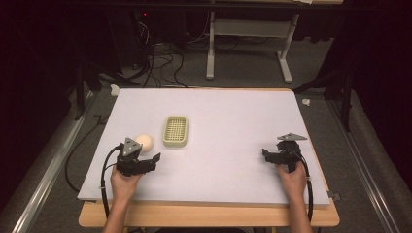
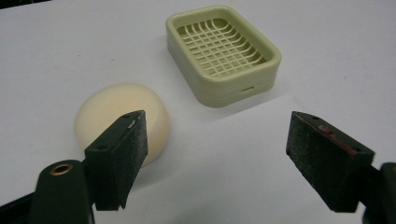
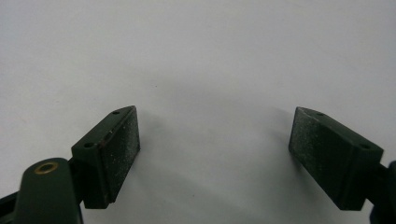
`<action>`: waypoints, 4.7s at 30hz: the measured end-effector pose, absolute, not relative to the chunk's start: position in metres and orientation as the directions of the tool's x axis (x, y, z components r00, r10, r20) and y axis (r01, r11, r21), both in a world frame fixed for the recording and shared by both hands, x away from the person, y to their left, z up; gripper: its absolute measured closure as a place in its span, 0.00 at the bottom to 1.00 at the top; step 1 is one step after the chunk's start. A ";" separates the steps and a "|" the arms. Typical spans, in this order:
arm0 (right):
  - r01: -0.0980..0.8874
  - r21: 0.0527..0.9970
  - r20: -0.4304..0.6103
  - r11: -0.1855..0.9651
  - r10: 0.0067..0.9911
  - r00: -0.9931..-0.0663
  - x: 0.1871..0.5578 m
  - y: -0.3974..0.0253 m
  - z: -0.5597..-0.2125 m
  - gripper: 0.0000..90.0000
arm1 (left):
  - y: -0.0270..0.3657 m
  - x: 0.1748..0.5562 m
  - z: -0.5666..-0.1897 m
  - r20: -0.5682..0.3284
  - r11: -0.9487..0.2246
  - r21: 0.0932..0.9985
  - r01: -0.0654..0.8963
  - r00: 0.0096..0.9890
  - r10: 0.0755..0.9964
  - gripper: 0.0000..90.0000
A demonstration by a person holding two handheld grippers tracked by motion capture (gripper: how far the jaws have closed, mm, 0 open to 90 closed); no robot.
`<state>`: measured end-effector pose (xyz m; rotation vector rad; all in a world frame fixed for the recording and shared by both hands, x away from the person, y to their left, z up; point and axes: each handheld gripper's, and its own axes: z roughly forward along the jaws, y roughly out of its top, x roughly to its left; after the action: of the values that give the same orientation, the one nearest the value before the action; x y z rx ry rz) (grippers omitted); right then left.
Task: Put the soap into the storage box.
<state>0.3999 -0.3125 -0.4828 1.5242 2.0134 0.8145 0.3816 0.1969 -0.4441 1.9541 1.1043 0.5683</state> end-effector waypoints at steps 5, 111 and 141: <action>0.677 0.708 -0.024 0.202 0.965 -0.262 0.400 -0.313 -0.483 0.19 | 0.206 0.381 -0.443 -0.008 -0.271 0.824 0.497 0.489 0.872 0.24; 0.677 0.708 -0.024 0.201 0.965 -0.261 0.400 -0.312 -0.483 0.19 | 0.212 0.447 -0.480 -0.015 -0.257 0.730 0.634 0.391 0.920 0.26; 0.677 0.708 -0.026 0.202 0.965 -0.261 0.400 -0.312 -0.483 0.19 | 0.211 0.436 -0.465 -0.055 -0.255 0.746 0.615 0.439 0.897 0.26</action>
<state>0.3997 -0.3124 -0.4828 1.5234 2.0130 0.8127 0.4358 0.2112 -0.4651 1.9789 1.2693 0.5033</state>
